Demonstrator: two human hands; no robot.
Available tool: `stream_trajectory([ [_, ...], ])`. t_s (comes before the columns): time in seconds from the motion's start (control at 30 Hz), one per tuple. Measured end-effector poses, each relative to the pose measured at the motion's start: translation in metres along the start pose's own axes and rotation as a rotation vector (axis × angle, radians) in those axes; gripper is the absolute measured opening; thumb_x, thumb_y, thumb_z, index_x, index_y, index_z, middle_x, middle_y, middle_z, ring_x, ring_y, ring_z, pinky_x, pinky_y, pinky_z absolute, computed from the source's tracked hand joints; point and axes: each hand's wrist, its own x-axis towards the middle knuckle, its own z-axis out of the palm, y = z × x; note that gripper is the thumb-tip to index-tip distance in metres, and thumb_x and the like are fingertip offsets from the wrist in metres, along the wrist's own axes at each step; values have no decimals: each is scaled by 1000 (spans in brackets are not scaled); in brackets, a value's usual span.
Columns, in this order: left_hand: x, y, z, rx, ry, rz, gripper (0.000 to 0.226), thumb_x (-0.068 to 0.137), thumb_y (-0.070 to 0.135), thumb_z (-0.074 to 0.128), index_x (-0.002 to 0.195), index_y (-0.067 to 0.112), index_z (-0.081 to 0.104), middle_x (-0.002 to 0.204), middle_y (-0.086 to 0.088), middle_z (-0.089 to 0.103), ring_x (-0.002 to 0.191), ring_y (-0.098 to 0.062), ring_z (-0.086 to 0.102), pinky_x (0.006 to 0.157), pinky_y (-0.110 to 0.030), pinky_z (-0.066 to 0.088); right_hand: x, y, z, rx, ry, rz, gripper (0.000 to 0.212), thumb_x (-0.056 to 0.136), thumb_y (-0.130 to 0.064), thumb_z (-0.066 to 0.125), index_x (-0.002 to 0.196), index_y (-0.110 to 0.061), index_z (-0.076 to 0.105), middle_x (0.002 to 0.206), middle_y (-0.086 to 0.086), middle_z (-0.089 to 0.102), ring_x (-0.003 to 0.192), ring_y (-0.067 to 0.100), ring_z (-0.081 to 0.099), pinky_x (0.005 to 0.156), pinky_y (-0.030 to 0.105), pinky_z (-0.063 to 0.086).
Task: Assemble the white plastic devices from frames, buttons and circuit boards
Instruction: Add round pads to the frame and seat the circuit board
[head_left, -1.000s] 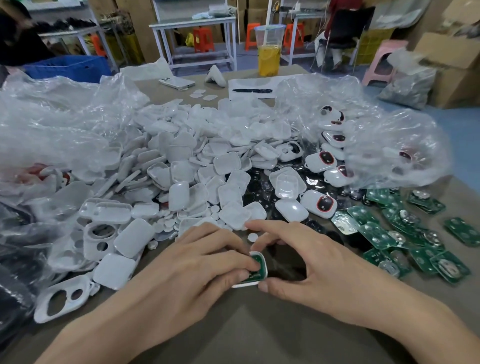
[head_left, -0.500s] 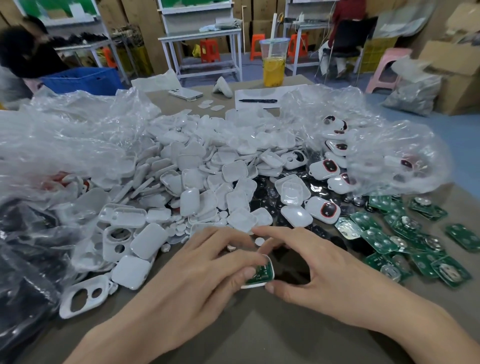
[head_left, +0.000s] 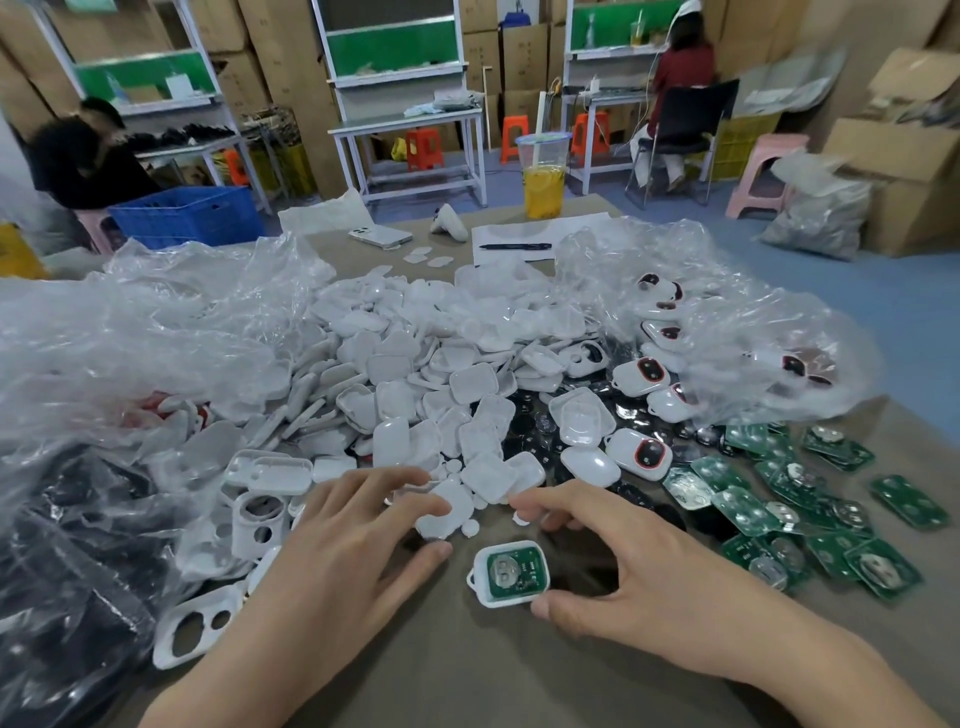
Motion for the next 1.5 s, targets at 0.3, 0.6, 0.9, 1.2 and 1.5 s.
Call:
stream_trajectory([
  [0.3, 4, 9, 2, 148, 74, 56, 32, 95, 38, 45, 107, 24, 72, 111, 6, 67, 99, -21, 66, 89, -30, 39, 2, 1, 1, 27, 5, 7, 65, 81, -57, 70, 135, -63, 35, 131, -40, 46, 128, -15, 39, 97, -2, 26],
  [0.6, -5, 25, -1, -450, 29, 30, 20, 94, 46, 54, 110, 45, 64, 126, 25, 56, 115, 0, 59, 82, -14, 50, 2, 2, 4, -28, 14, -4, 69, 82, -52, 73, 138, -61, 32, 129, -41, 44, 127, -14, 40, 97, -2, 25],
  [0.9, -7, 35, 3, -403, 37, 143, 16, 89, 31, 61, 100, 29, 73, 119, 19, 63, 101, 0, 62, 84, -5, 40, 1, 3, 5, -45, 14, -3, 71, 83, -53, 68, 139, -66, 26, 129, -38, 45, 128, -13, 38, 96, -3, 22],
  [1.2, -3, 38, 3, -364, 37, 215, 19, 89, 30, 58, 98, 26, 75, 116, 13, 66, 103, -1, 63, 90, -17, 47, 1, 2, 4, -44, 14, -25, 67, 86, -50, 68, 138, -63, 28, 126, -44, 43, 126, -15, 36, 95, -4, 21],
  [1.5, -3, 35, 5, -309, 46, 281, 22, 92, 28, 59, 105, 30, 77, 119, 12, 66, 98, -1, 62, 86, -17, 50, 2, 4, 5, -58, 28, -46, 64, 87, -54, 67, 138, -62, 30, 127, -43, 45, 128, -14, 37, 97, -2, 22],
])
